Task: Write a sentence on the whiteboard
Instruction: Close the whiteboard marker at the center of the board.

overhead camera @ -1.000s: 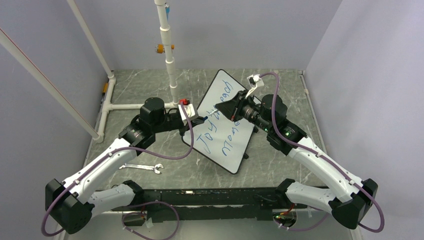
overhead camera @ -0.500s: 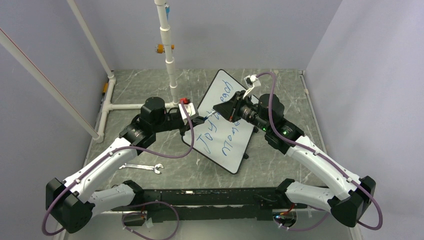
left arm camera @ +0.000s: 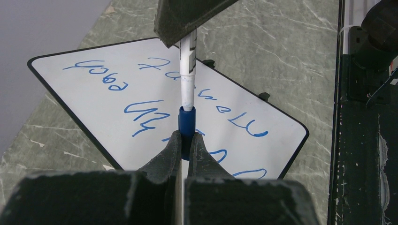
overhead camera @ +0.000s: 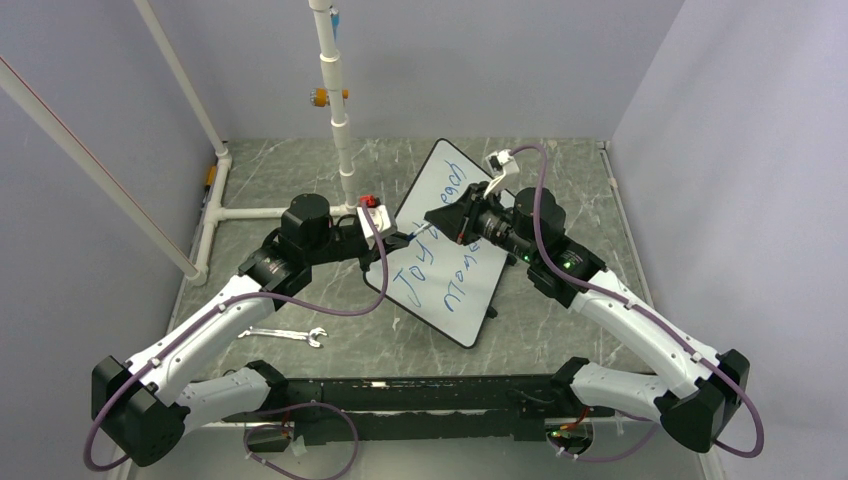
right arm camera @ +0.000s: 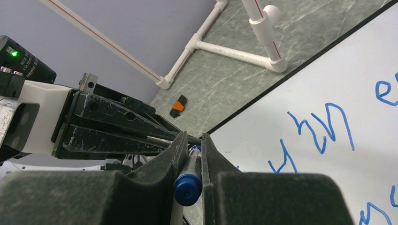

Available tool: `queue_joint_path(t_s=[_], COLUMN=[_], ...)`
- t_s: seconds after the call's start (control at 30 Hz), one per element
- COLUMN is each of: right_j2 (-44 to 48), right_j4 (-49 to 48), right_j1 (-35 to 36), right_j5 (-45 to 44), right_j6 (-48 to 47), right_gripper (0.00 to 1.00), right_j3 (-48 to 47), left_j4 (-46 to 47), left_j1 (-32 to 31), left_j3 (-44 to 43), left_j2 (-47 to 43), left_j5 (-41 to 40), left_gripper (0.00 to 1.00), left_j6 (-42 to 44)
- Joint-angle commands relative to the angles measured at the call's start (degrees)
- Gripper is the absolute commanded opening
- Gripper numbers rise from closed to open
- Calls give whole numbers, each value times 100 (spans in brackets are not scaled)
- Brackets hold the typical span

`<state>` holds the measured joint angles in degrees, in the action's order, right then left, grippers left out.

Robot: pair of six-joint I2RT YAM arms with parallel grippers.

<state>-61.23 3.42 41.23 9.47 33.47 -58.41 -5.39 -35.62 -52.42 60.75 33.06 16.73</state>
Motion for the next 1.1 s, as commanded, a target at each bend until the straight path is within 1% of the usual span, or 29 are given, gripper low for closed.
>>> queue_joint_path(t_s=[0.0,0.3,0.53,0.77,0.87,1.07], right_j2=[-78,-328,-577,-772,-825,-1061], right_j4=[-178,-205,-246,-303,-298,-104], right_j1=[128,434,811,1115,1225,1309], right_j5=[-51,-195,-384,-606,-758,-936], right_j6=[2,-19,-40,-37,57,724], right_gripper=[0,0,0,0,0,0], right_j3=[-31,-126,-164,-234,-258,-337], left_j4=[84,99,150,330,357,494], left_j1=[-15,-15,-15,-19,-45,-252], left_j3=[-259,-259,-250,-220,-242,-167], left_j2=[-19,-61,-87,-172,-216,-300], left_j5=[-15,-1,39,124,-24,-603], left_gripper=[0,0,0,0,0,0], left_j6=[-108,-144,-200,-398,-429,-234])
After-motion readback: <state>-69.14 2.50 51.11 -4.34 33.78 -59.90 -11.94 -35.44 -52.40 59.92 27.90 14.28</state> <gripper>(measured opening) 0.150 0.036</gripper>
